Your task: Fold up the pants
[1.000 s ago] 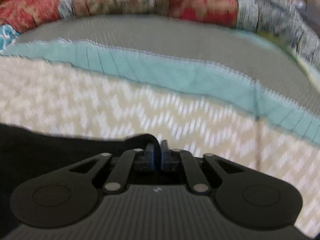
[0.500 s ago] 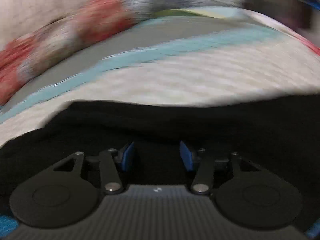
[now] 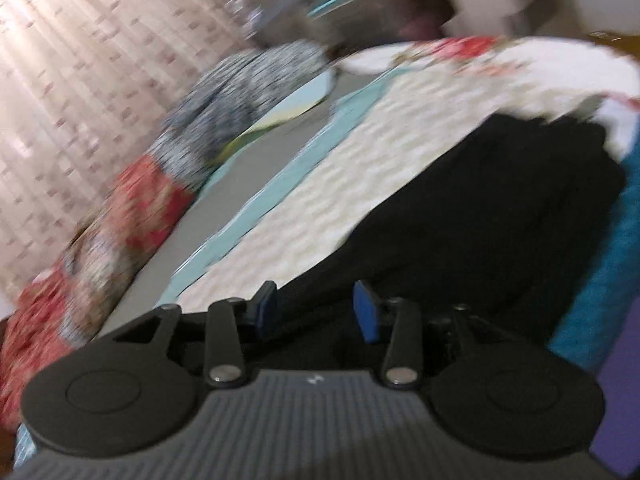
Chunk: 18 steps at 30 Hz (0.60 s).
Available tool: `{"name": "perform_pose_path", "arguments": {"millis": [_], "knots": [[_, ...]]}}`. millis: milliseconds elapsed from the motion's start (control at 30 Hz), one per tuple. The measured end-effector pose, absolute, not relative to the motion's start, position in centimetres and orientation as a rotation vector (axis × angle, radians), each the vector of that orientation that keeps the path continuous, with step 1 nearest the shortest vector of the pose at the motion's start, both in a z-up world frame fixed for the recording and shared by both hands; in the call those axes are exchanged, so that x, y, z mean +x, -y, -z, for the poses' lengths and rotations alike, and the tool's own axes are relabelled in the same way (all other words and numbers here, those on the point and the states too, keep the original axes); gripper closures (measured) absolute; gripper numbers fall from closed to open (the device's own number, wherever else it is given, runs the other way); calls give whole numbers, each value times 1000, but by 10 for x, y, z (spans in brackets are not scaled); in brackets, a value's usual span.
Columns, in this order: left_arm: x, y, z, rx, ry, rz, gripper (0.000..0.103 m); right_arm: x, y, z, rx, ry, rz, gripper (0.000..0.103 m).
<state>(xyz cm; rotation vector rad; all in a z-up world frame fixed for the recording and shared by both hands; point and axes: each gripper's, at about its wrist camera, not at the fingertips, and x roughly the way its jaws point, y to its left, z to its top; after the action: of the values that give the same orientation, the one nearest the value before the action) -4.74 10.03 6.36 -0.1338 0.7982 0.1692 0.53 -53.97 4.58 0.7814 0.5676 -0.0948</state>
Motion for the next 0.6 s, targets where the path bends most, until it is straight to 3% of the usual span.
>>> {"name": "perform_pose_path", "arguments": {"millis": [367, 433, 600], "knots": [[-83, -97, -69, -230, -779, -108, 12, 30, 367, -36, 565, -850, -311, 57], [-88, -91, -63, -230, -793, -77, 12, 26, 352, -32, 504, -875, -319, 51], [-84, -88, -48, -244, -857, -62, 15, 27, 352, -21, 520, -938, -298, 50]]}}
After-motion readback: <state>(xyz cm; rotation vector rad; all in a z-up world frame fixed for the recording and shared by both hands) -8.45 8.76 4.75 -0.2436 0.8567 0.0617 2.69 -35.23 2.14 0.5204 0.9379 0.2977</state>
